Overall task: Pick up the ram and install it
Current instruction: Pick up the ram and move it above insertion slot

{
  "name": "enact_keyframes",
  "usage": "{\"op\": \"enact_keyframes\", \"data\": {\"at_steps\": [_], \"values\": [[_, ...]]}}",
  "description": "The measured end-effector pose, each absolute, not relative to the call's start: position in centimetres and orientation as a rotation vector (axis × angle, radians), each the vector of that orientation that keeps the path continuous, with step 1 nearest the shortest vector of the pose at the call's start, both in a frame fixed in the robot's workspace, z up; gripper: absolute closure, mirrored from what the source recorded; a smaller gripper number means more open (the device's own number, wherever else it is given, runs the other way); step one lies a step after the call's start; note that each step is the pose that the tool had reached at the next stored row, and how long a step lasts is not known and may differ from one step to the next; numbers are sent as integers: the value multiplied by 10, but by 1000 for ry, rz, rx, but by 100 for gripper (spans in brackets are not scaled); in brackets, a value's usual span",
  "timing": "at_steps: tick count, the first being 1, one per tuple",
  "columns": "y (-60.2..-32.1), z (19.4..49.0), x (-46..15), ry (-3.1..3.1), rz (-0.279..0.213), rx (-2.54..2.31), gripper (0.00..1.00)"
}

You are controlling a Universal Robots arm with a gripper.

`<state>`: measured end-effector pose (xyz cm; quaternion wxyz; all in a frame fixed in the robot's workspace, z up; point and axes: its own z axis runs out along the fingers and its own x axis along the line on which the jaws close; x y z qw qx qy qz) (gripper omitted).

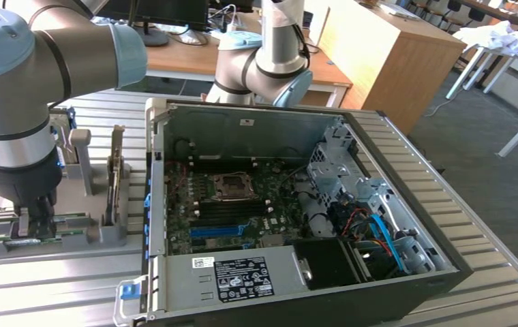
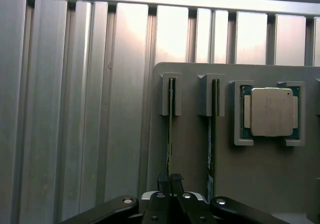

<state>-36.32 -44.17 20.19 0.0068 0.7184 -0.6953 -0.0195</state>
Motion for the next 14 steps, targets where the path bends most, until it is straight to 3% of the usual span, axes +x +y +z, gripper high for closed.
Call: {"op": "enact_keyframes", "data": {"at_steps": [14], "values": [[-442,205,-363,-2186,-61,2237,89]]}}
